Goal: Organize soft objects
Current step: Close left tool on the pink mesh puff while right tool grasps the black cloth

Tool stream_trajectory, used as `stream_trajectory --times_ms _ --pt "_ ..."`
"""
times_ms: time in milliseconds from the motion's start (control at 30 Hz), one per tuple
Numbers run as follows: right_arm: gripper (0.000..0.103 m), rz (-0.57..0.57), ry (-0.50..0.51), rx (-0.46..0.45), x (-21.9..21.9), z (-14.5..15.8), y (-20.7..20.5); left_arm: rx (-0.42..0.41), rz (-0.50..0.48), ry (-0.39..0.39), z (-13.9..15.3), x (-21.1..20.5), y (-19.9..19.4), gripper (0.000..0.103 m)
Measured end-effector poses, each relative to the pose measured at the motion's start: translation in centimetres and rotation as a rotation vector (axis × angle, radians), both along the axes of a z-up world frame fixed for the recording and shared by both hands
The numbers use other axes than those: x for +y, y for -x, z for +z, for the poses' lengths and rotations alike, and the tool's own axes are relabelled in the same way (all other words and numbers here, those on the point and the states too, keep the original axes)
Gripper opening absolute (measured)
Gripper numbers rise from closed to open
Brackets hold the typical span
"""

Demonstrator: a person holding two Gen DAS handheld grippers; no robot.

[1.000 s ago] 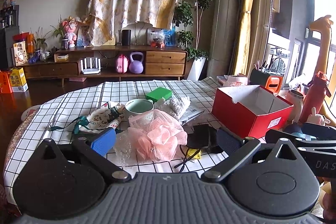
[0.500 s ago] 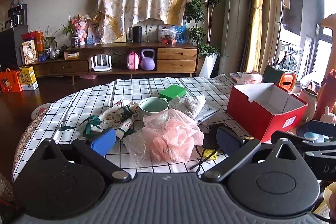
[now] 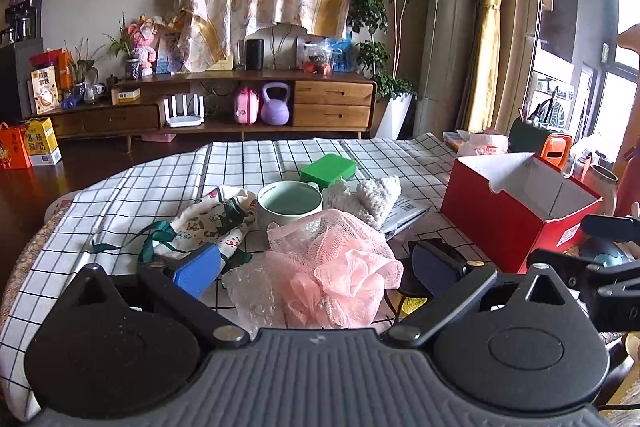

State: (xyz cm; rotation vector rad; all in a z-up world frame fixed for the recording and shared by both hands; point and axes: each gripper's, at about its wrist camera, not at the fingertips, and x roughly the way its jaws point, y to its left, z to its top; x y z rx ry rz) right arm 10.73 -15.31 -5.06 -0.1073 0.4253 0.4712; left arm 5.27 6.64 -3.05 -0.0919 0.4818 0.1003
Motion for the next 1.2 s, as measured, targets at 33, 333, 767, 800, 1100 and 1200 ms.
stream_trajectory --times_ms 33,333,767,800,1100,1200 --pt "0.1 0.014 0.018 0.007 0.1 -0.4 -0.6 0.006 -0.002 0.003 -0.3 0.1 -0.6 0.103" --pt "0.096 0.078 0.135 0.102 1.5 -5.0 -6.0 0.073 -0.066 -0.045 -3.4 -2.0 -5.9 0.103" --pt "0.096 0.015 0.059 0.276 1.6 -8.8 -14.5 0.135 -0.092 -0.096 -7.1 -3.4 -10.6 0.103" --pt "0.096 0.01 0.061 0.289 1.7 -9.2 -14.8 0.142 -0.094 -0.106 -7.4 -3.5 -10.9 0.103" --pt "0.092 -0.049 -0.035 0.417 0.4 -11.7 -16.7 0.182 -0.116 -0.147 -9.8 -4.2 -12.1 0.098" --pt "0.083 -0.046 -0.053 0.421 0.5 -11.6 -16.4 0.182 -0.122 -0.158 -10.1 -4.4 -12.3 0.086"
